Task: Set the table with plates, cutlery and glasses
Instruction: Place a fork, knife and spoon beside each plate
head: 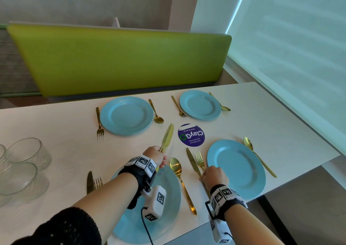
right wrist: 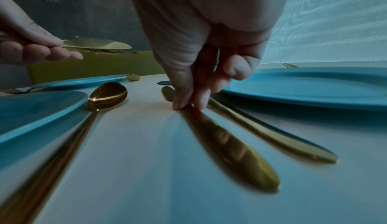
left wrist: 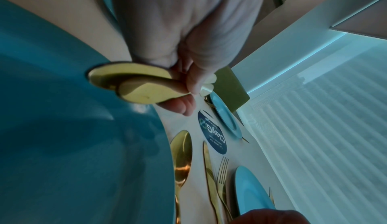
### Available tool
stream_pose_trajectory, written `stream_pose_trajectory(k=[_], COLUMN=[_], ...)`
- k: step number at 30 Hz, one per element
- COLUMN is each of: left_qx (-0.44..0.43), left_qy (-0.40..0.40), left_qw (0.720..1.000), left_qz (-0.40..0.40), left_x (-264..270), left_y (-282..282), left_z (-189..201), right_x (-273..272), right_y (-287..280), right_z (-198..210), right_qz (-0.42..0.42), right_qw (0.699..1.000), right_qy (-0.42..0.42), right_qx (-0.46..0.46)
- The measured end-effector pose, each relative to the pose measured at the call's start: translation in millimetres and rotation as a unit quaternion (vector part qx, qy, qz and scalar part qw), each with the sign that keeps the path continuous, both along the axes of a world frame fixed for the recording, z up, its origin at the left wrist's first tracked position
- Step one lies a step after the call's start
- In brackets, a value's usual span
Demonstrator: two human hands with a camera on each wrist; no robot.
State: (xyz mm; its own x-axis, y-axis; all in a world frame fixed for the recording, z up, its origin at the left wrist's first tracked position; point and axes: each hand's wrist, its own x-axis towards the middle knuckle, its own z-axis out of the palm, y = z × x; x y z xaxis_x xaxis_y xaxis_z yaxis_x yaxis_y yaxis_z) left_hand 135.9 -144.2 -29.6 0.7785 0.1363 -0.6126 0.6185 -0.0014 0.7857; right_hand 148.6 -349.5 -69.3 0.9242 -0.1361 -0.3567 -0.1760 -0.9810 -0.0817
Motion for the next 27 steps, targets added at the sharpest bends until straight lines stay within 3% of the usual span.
stream_pose_trajectory(k=[27], left_qx=[0.069], left_qy=[0.001], left_qw=[0.998], left_qz=[-0.012], left_x=[3.7], left_y=[-12.5], left_z=[-1.3], right_x=[2.4], right_y=[-1.3], right_z=[11.0], right_qz=[-0.001], right_qw=[1.000], right_qy=[0.005], right_qx=[0.021])
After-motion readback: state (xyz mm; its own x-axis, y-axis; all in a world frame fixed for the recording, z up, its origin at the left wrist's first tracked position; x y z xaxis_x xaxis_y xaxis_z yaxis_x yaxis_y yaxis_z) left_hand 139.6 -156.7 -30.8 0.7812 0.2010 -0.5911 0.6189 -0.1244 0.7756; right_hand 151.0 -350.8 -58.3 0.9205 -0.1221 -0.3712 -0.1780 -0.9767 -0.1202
